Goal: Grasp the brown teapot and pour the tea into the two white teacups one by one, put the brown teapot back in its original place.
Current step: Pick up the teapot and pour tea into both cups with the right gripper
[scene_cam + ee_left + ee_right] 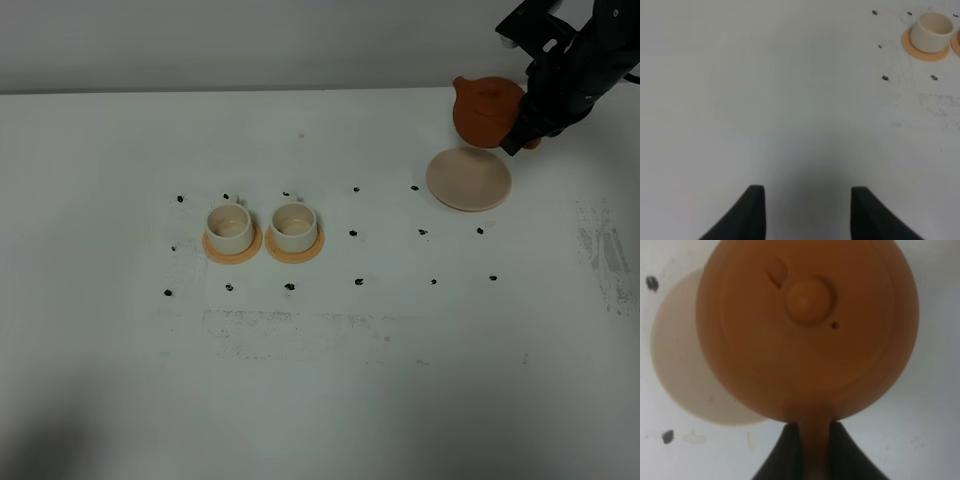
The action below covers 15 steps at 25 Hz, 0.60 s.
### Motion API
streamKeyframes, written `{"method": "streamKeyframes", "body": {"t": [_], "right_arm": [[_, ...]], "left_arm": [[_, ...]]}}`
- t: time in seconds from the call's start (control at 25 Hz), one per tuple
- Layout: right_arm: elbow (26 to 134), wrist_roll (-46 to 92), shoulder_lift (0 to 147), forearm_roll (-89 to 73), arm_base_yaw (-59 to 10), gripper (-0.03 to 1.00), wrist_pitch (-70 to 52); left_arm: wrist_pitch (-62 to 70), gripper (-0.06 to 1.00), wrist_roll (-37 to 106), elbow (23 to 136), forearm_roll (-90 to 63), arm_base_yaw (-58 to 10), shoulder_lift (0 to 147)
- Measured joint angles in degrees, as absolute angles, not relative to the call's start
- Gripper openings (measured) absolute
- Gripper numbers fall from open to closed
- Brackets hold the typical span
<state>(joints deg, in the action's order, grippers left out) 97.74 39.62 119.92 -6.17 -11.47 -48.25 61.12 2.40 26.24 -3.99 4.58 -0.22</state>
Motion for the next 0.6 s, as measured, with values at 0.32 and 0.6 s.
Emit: {"method": "streamKeyframes", "body": {"t": [0.32,0.6], "right_arm": [[85.1,40.3,110.5,-8.2,-12.2,0.11,-41.0],[79.7,37.5,106.3,-6.4,-18.8,0.11,-39.8]], "left_arm": [[61.1,0.42,2.4,26.2,-4.0,4.6,-0.2],[61.1,0.42,2.4,26.2,-4.0,4.6,-0.2]]}}
